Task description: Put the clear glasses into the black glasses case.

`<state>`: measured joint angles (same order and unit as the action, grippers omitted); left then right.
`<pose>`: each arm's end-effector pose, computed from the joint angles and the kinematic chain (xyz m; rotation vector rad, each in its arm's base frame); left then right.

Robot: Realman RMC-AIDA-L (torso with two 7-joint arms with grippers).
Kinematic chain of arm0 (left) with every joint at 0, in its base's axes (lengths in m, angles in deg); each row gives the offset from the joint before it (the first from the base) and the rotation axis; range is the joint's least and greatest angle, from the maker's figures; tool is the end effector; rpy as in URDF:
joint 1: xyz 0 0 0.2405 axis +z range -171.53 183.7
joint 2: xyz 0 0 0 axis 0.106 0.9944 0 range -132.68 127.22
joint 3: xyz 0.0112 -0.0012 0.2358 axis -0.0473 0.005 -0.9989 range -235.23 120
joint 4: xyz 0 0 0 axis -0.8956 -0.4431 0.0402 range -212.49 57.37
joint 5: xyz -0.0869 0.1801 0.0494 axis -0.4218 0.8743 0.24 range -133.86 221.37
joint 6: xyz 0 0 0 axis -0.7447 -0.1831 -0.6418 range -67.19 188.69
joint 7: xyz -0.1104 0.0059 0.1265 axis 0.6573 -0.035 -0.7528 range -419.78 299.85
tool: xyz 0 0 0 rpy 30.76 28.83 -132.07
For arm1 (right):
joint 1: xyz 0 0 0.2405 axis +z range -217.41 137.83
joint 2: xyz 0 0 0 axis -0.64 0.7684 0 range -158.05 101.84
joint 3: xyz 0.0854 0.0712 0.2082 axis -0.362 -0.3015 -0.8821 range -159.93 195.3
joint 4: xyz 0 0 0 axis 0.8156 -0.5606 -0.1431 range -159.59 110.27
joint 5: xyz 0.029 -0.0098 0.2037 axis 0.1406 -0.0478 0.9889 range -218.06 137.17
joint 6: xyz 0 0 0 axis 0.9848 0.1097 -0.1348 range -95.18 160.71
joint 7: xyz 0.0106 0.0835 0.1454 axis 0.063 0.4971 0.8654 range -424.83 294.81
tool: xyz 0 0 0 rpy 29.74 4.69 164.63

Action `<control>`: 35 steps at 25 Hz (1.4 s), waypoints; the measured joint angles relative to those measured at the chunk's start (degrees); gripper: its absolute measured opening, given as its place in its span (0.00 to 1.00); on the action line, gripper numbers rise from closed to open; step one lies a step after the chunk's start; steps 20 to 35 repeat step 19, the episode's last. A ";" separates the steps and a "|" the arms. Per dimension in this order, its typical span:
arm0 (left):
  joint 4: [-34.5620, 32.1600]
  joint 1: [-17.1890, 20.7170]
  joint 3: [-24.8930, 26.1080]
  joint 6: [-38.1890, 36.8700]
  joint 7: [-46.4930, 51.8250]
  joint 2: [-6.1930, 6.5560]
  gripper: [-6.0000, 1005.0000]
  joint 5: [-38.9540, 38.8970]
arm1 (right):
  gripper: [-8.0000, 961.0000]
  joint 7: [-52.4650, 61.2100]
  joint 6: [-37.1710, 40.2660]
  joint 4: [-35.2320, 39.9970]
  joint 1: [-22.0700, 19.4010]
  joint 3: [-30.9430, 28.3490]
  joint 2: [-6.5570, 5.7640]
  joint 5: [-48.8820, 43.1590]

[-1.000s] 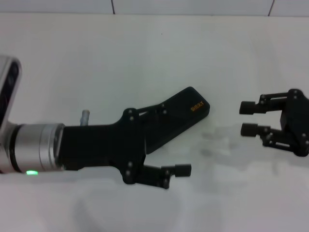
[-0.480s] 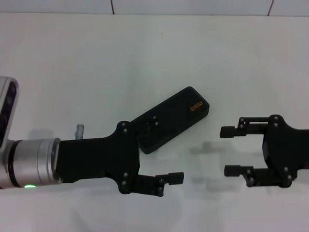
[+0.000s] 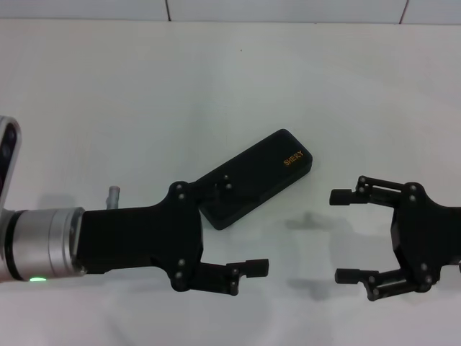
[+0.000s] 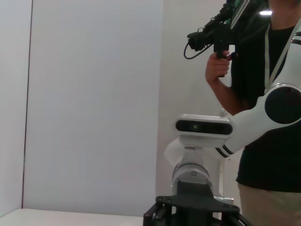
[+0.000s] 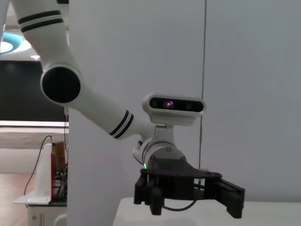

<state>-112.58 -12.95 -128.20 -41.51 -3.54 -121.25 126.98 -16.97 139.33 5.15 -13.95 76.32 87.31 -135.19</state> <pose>-0.1978 0.2388 -0.0354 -2.8499 -0.0967 -1.2016 0.2079 0.2571 -0.0148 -2.8689 -0.1474 1.0894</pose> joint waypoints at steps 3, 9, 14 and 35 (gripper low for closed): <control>-0.02 -0.12 0.01 -0.01 -0.02 0.00 0.88 0.15 | 0.86 -1.52 0.05 -0.13 -0.53 0.02 0.13 0.00; 1.16 0.12 0.01 0.28 -1.95 -0.41 0.89 0.15 | 0.92 -2.46 -0.55 -0.11 -0.61 -0.03 0.16 0.16; 2.93 0.24 0.06 0.52 -4.96 -0.90 0.88 -0.05 | 0.92 -3.29 -1.55 -0.22 -0.52 0.19 0.44 0.05; 3.27 0.09 0.09 0.53 -5.17 -0.96 0.88 -0.22 | 0.92 -3.41 -1.99 -0.26 -0.38 0.15 0.43 0.29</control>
